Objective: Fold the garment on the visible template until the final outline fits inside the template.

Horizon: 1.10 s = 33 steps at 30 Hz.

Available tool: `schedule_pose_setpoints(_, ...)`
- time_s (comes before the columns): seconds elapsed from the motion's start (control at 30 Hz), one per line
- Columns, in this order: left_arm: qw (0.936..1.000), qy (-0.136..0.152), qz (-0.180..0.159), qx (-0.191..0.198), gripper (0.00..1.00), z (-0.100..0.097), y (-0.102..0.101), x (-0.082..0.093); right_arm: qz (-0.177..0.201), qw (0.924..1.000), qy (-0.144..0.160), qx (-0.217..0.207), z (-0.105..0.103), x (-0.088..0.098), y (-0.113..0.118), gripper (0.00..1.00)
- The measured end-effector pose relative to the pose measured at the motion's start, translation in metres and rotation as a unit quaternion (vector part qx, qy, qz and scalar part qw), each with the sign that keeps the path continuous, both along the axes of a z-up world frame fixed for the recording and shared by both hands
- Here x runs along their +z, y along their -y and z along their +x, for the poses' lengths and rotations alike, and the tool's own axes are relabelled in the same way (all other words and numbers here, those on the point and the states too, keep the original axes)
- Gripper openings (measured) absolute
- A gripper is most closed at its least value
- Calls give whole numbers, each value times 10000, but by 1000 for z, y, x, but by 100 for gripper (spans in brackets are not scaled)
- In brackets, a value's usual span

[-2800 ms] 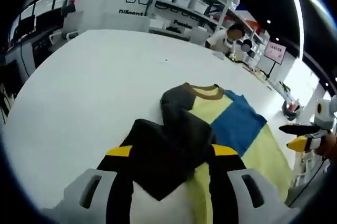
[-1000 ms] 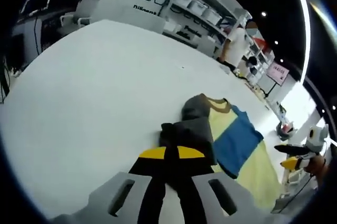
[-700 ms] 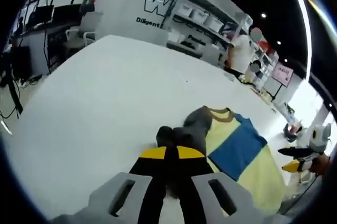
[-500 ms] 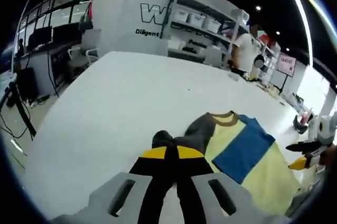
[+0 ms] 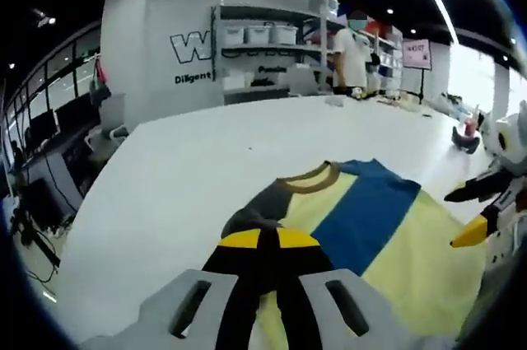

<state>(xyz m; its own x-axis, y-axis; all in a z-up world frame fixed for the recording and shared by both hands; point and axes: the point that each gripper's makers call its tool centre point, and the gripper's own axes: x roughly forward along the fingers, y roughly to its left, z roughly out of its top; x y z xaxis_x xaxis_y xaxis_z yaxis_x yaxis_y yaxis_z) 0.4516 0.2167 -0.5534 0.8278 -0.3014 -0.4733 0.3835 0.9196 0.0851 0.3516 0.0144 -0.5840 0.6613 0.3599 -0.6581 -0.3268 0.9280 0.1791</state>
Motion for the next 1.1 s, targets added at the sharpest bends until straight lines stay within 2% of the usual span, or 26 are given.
schedule_pose_setpoints(0.03, 9998, 38, 199, -39, 0, 0, 2, -3, -3, 10000, -1, -3, 0, 0, 1, 75)
schedule_pose_setpoints(0.23, 9992, -63, 265, -290, 0, -11, 30, -22, 4, 10000, -18, -60, -3, -2, 6, 75)
schedule_pose_setpoints(0.4, 9974, -331, 309, -556, 1, -21, 48, -42, 3, 10000, -42, -80, -5, -4, 7, 75)
schedule_pose_setpoints(0.43, 9960, -470, 303, -702, 2, -26, 53, -48, -1, 10000, -50, -82, -6, -5, 7, 75)
schedule_pose_setpoints(0.63, 9943, -610, 330, -807, 5, -30, 61, -60, 4, 9999, -64, -116, -6, -6, 10, 75)
schedule_pose_setpoints(0.7, 9934, -735, 252, -844, 6, -32, 63, -66, 5, 9999, -76, -123, -6, -6, 10, 75)
schedule_pose_setpoints(0.8, 9924, -832, 166, -893, 6, -34, 65, -69, 7, 9999, -77, -116, -6, -7, 10, 75)
schedule_pose_setpoints(0.93, 9909, -895, -176, -985, 15, -37, 71, -69, 1, 9999, -77, -77, -5, -6, 7, 75)
schedule_pose_setpoints(1.0, 9905, -857, -260, -1044, 19, -39, 73, -63, 7, 10000, -58, -72, -5, -5, 6, 76)
schedule_pose_setpoints(1.1, 9914, -615, -349, -1105, 30, -39, 70, -46, 18, 10000, -29, -66, -4, -4, 6, 76)
